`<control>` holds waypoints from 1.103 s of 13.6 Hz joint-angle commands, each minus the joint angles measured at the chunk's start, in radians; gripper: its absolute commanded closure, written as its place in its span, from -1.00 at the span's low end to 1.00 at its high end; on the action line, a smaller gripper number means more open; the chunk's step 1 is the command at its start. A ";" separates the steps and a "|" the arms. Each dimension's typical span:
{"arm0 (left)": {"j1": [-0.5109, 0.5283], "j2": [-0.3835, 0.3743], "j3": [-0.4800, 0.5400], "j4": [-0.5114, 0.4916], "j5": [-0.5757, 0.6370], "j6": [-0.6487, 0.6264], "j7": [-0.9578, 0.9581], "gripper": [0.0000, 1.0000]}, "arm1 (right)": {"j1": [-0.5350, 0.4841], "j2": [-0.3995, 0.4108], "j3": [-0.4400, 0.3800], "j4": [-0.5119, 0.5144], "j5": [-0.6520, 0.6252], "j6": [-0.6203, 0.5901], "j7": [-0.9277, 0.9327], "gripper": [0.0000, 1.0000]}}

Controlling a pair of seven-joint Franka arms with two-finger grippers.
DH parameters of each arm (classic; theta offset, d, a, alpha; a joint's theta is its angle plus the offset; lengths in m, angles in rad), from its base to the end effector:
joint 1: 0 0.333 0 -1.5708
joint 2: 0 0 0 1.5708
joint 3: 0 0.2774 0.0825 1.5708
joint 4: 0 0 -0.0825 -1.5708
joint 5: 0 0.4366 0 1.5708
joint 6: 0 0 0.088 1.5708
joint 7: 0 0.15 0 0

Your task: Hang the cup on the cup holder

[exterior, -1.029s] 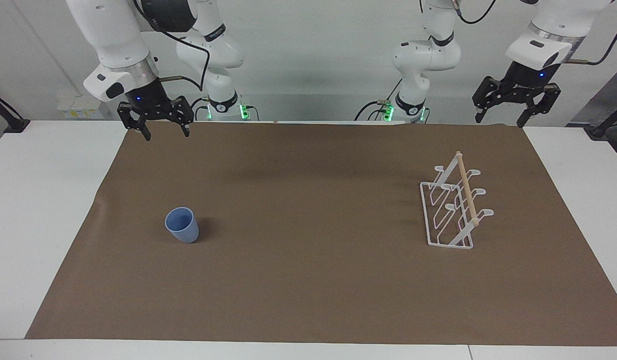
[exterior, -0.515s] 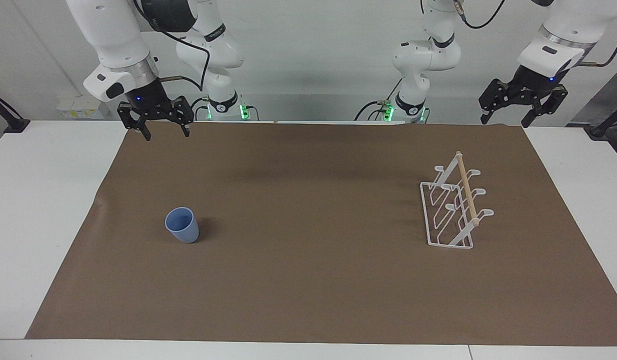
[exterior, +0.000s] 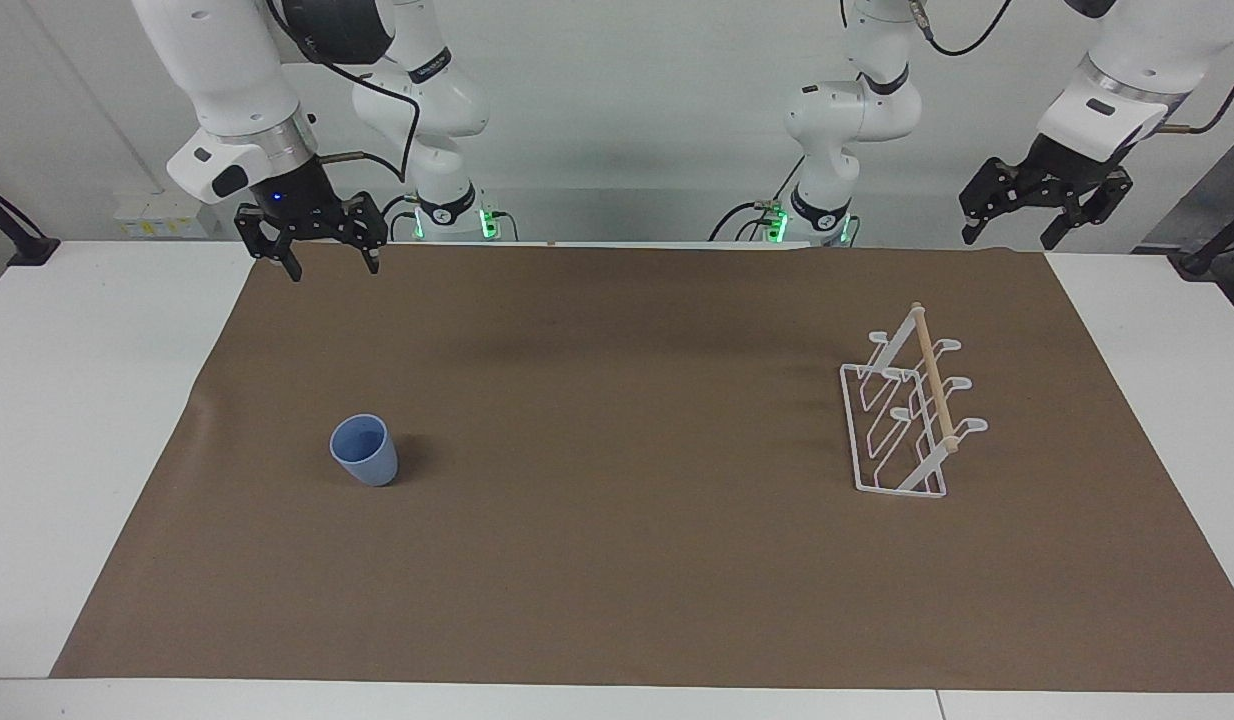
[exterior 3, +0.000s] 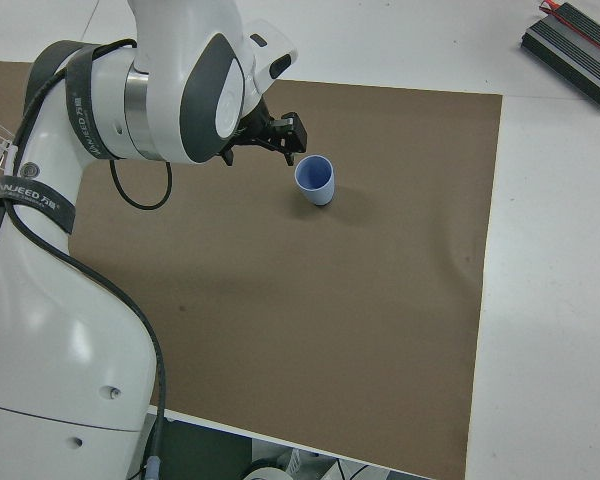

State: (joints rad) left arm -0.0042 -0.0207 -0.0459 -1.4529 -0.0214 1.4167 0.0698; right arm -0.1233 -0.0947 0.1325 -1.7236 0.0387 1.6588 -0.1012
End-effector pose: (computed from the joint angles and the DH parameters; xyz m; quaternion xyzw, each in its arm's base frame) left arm 0.5825 -0.0329 0.6027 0.9980 -0.0615 -0.0077 0.0102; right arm 0.5891 0.0130 0.5262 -0.9984 -0.0535 -0.0151 0.0124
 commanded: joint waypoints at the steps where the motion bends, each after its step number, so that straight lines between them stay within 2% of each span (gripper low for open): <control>1: 0.010 -0.033 -0.008 -0.037 -0.002 -0.002 -0.008 -1.00 | -0.013 -0.007 0.006 -0.005 0.021 -0.001 0.012 -1.00; 5: -0.003 -0.059 -0.009 -0.087 -0.003 0.007 -0.001 -1.00 | -0.013 -0.007 0.006 -0.005 0.021 -0.001 0.012 -1.00; 15: -0.002 -0.059 -0.017 -0.087 -0.003 0.027 0.001 -1.00 | -0.024 -0.004 0.006 -0.004 0.021 0.030 0.011 -1.00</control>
State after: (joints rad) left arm -0.0049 -0.0517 -0.0654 -1.5069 -0.0214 1.4211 0.0707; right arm -0.1268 -0.0946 0.1288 -1.7235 0.0388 1.6637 -0.1012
